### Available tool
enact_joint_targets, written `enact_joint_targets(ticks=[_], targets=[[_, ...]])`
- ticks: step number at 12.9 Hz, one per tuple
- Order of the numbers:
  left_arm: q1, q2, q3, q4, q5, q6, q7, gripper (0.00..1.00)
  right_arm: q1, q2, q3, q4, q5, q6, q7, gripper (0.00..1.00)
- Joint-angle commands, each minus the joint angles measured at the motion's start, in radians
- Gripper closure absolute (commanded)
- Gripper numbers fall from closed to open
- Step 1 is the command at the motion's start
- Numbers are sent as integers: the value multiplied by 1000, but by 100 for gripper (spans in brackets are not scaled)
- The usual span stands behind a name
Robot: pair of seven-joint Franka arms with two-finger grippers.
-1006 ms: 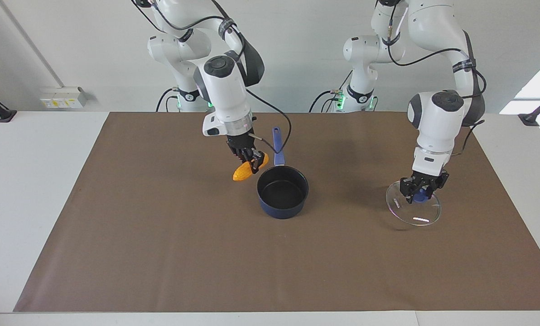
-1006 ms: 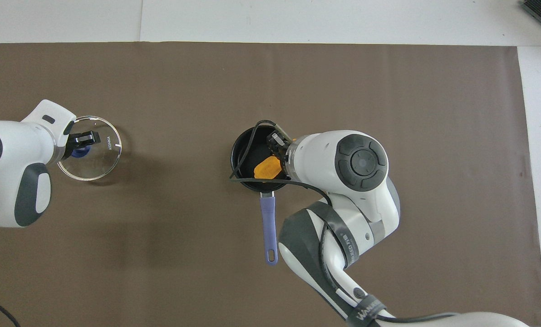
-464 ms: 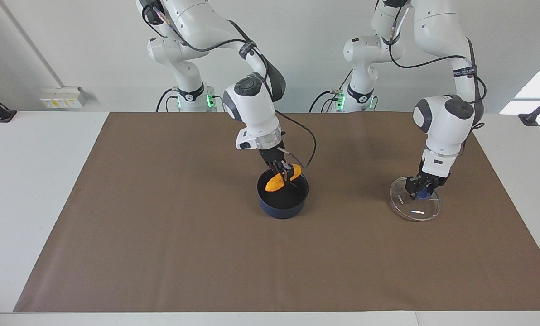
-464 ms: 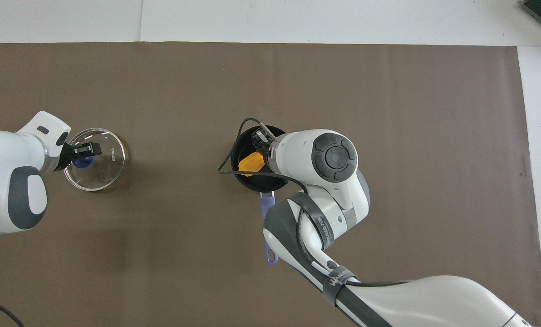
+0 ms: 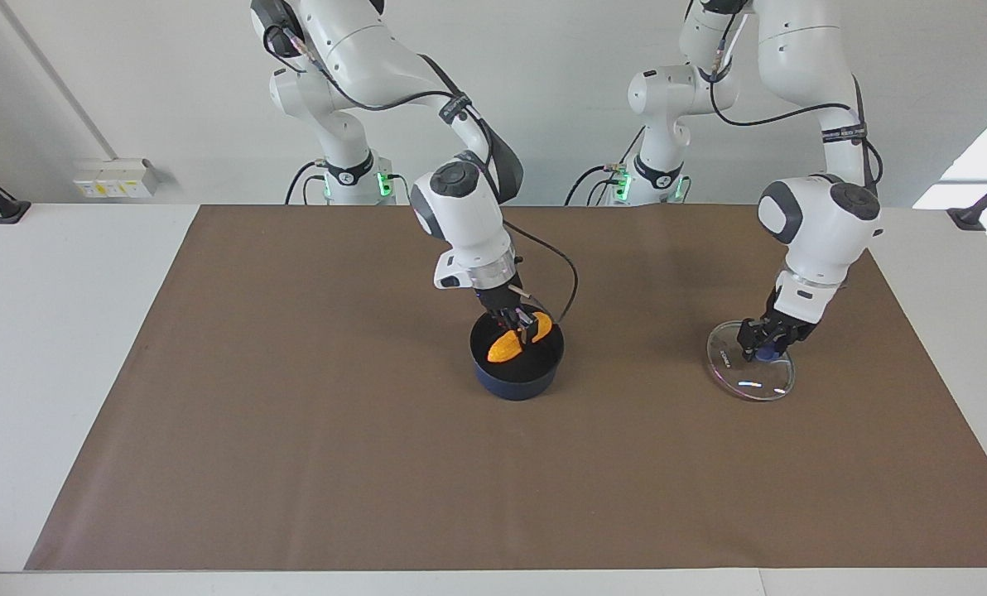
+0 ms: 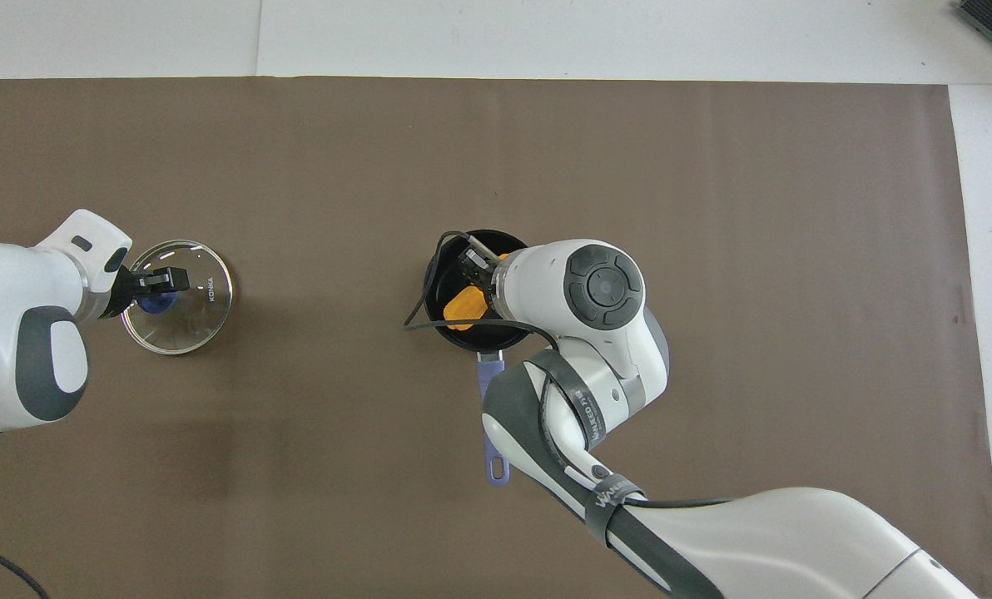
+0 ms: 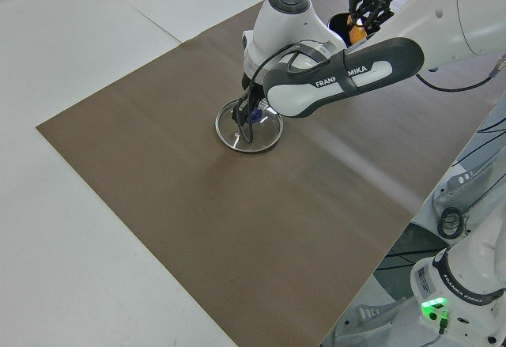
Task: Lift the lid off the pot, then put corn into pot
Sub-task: 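Lower the corn into the pot and open the right gripper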
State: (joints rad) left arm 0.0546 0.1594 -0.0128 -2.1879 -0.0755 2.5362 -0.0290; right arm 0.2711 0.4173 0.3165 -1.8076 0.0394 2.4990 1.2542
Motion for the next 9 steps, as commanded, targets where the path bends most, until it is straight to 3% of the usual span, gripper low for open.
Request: enact_joint_targets(ticks=[1,3,4,5,6,7,8,9], targets=[[-1,-15,-4,-12,-23,-22,27,98,-10,1,4,-7,-15,17,-100,100],[-2,-15,-4,-9,-23,-33,24,62,-10,1,4,-7,-15,15,-130,99],[-4,-15,-6,-7,-21,-33,26,45,-10,1,4,-15,-15,20,-139,90],[-6,-12,-4,0,-21,-33,26,28,-10,1,4,-25,-15,24,-159,90],[-6,-11,-6,7,-20,-34,27,17,-10,0,4,-27,-15,21,-165,87],[-6,-6,-6,23,-18,-36,24,0,-9,0,4,-26,-15,21,-164,73],[-7,2,-6,37,-18,-37,24,0,-9,1,4,-24,-15,26,-156,33],[-12,0,-6,54,-18,-37,27,0,-10,1,4,-15,-9,30,-148,0]])
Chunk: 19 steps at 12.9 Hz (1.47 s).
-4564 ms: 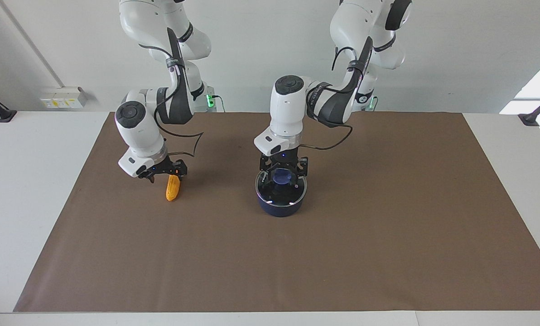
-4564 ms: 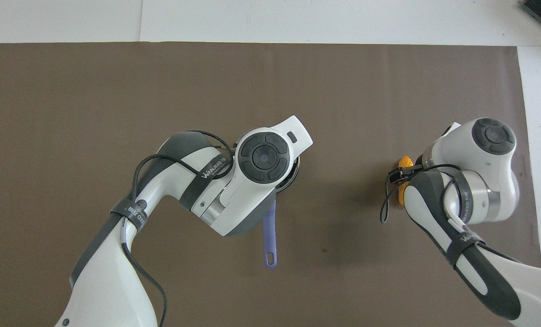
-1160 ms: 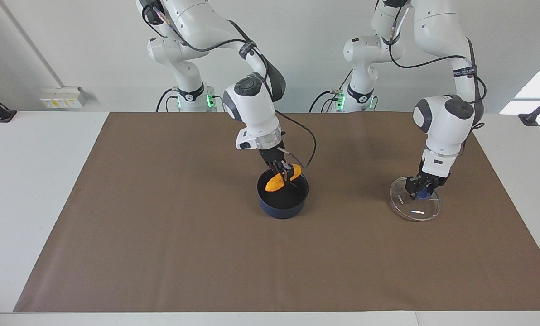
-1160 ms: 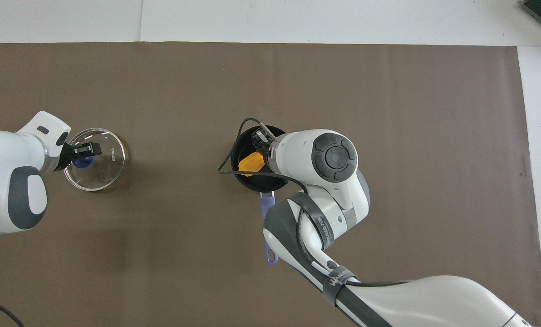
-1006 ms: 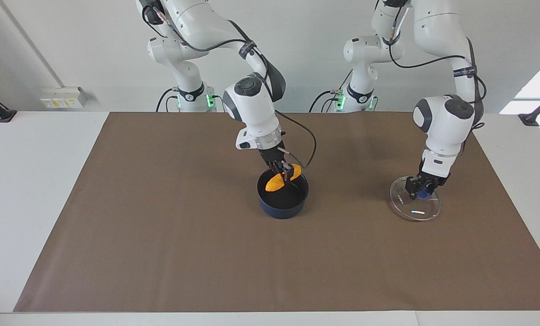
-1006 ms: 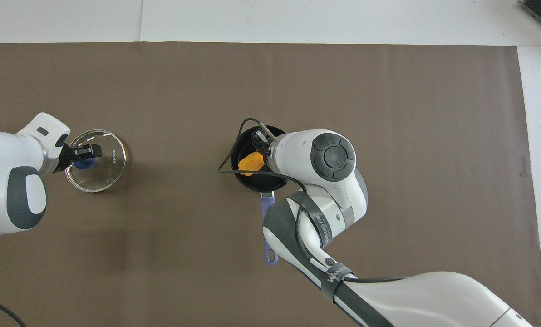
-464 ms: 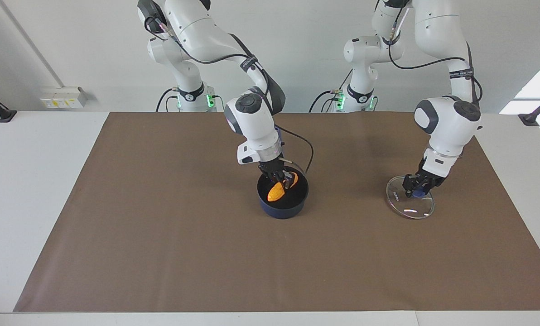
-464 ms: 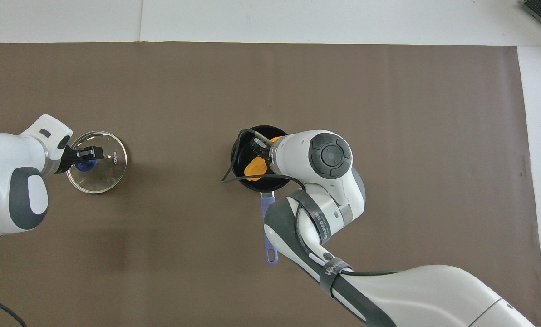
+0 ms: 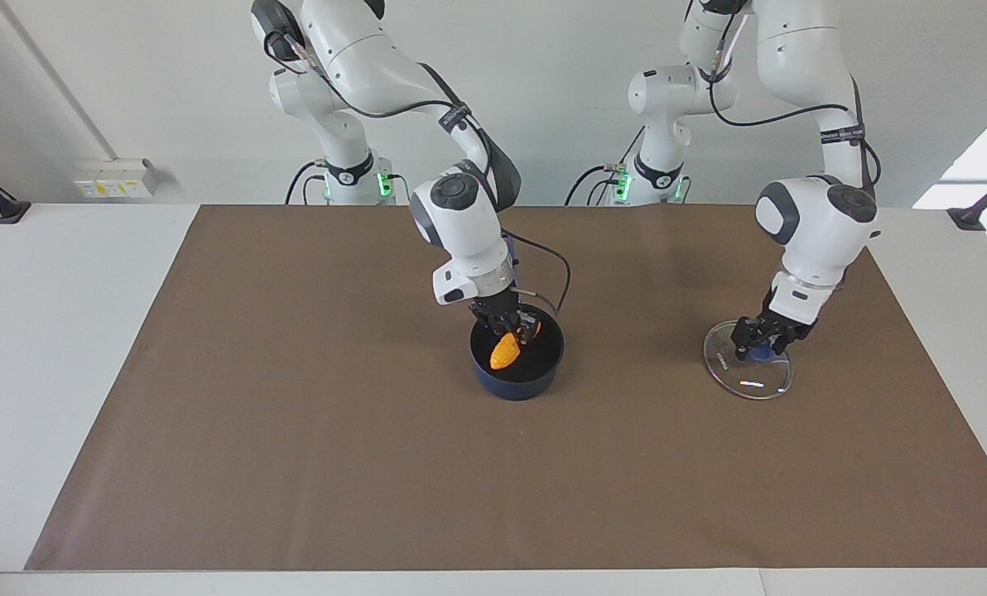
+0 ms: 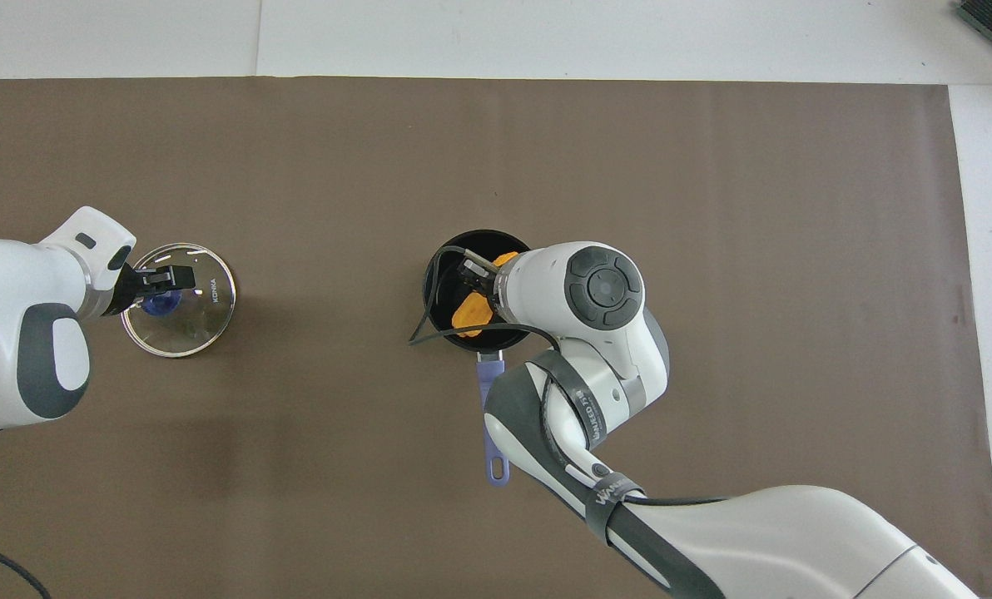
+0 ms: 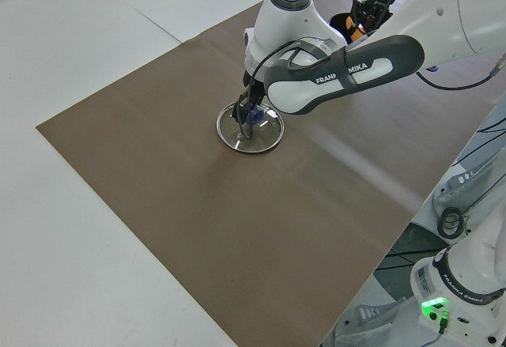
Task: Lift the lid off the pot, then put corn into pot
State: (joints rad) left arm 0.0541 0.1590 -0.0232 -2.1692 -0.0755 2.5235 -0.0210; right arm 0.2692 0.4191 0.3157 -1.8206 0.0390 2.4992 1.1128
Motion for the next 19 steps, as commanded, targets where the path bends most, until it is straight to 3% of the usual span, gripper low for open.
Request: enact_joint_targets(ticks=[1,3,7,13,16,19], targets=[[-11,-10,5,48,-17,-38,19,0,-10,1,6,7,-4,35,-8,0],[-13,-26,2,131,-16,-140,32,0,-1,-12,8,14,4,23,-24,0],[-22,-71,-1,414,-15,-529,69,0,-56,-91,6,14,-2,-11,-118,0],[-51,-108,-13,682,39,-868,72,0,-258,-242,6,15,-4,-320,-486,0],[-60,-119,-33,732,63,-969,72,0,-337,-315,5,17,-2,-425,-576,0],[-62,-159,-52,733,74,-1019,73,0,-346,-417,-13,18,-10,-525,-574,0]])
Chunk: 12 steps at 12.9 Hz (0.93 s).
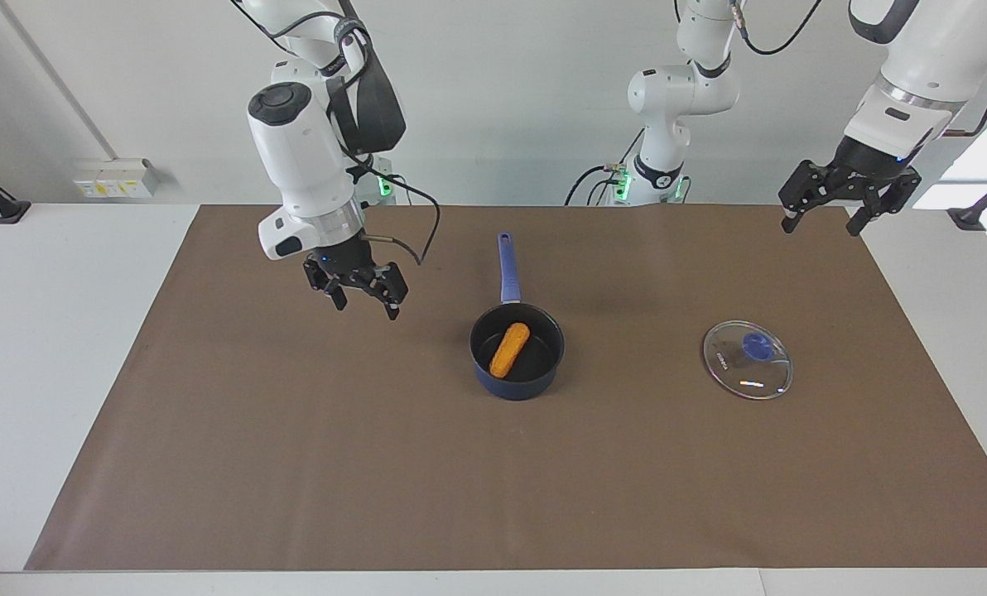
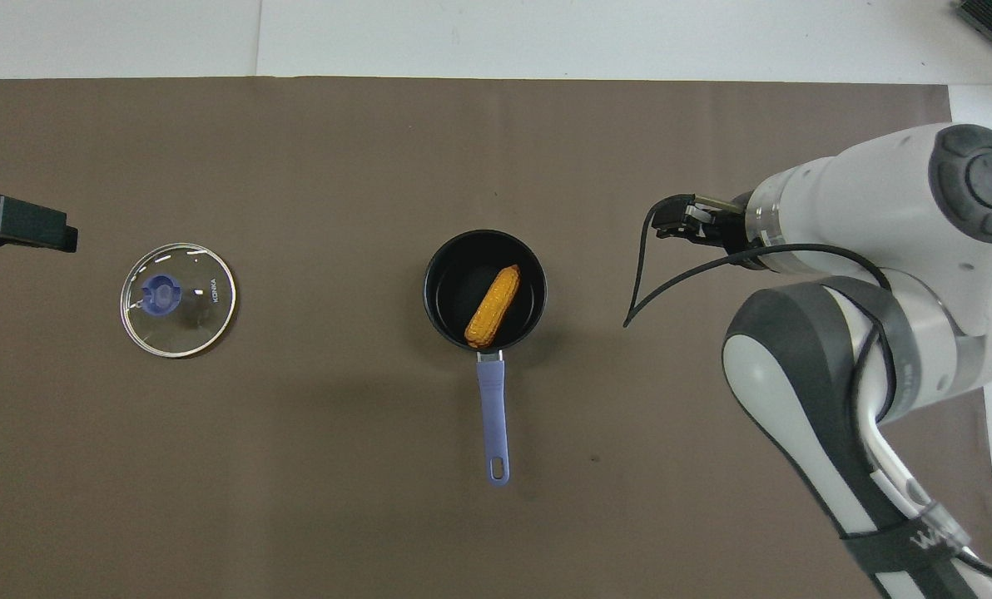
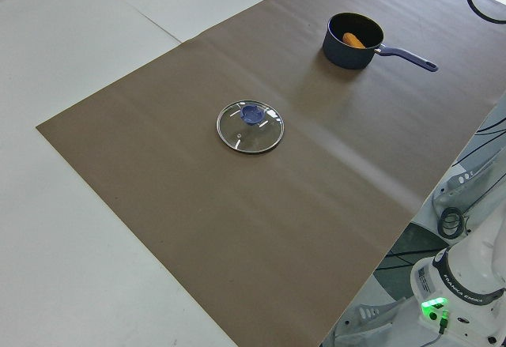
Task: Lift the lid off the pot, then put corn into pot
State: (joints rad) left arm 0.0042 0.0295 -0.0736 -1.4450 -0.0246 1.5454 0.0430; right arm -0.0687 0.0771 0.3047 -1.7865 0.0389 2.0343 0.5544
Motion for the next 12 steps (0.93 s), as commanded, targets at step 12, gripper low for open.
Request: enact_joint_targets(ticks=[12], targets=[[-59,-100,0,2,23,-154,8,0,58,-215,-412,-2,-14,-325,-614,0]])
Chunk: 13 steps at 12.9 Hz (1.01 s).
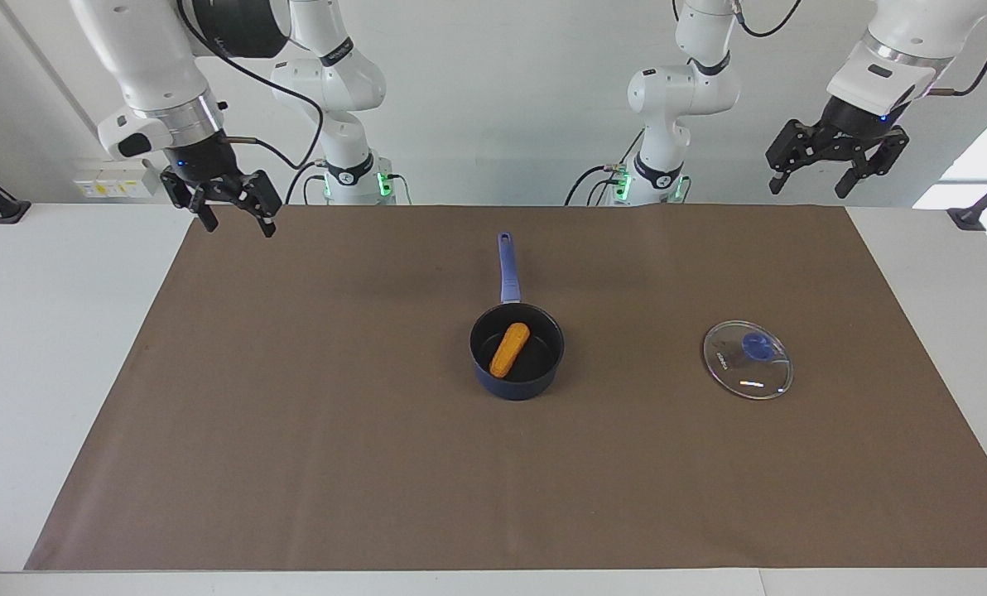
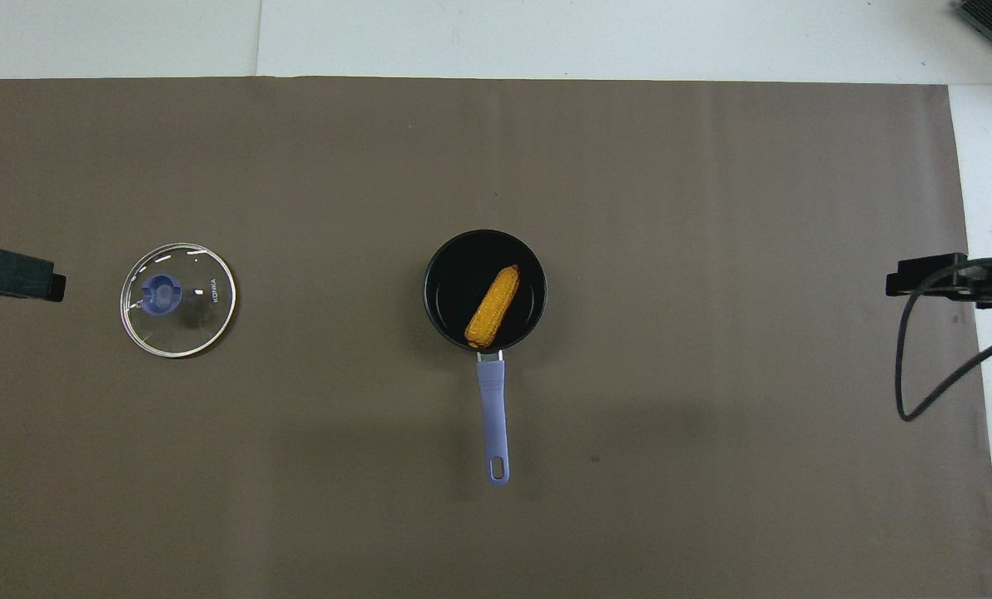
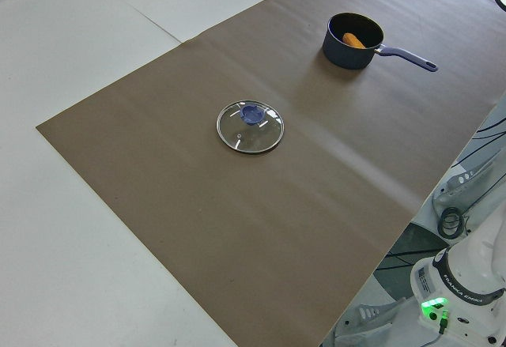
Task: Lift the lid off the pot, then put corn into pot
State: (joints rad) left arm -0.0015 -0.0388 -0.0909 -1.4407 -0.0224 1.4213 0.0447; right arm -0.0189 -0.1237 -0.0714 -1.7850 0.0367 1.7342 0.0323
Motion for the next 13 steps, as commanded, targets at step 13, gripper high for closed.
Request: enact_joint_targets(ticks=[13], targets=[[-60,-50,83,-1,24,-62,11,0,-13,-2,-28,193,-24,-318,-134,0]])
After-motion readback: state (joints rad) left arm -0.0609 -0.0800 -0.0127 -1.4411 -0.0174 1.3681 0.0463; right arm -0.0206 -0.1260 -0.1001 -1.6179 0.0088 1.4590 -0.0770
